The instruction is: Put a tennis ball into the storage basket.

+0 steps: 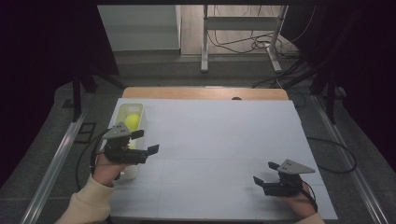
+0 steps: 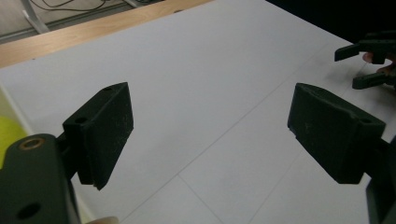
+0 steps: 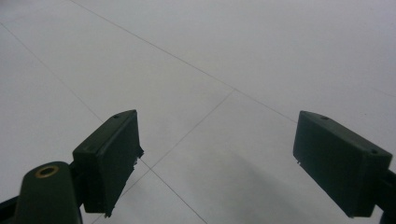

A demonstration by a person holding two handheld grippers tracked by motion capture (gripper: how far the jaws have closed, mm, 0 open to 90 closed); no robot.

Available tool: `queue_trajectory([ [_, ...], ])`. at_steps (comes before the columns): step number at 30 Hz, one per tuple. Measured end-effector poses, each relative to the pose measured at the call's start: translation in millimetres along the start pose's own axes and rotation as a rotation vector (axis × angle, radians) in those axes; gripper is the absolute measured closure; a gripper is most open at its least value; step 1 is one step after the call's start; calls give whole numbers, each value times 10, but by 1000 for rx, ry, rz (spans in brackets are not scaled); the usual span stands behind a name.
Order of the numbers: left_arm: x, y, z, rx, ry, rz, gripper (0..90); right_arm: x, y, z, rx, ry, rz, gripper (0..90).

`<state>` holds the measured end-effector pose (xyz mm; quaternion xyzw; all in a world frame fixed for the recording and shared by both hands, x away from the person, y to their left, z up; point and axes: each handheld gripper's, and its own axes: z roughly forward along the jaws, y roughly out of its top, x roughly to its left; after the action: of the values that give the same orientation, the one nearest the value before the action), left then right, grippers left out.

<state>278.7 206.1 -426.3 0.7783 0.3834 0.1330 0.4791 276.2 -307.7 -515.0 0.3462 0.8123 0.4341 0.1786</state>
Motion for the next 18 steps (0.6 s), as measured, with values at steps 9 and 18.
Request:
queue_trajectory([
  [9,-275,-84,143,-12,-46,42,153,2,2,-2,-2,0,-1,153],
  [18,-480,-247,287,13,-94,71,150,8,5,-5,-2,-2,-3,153],
])
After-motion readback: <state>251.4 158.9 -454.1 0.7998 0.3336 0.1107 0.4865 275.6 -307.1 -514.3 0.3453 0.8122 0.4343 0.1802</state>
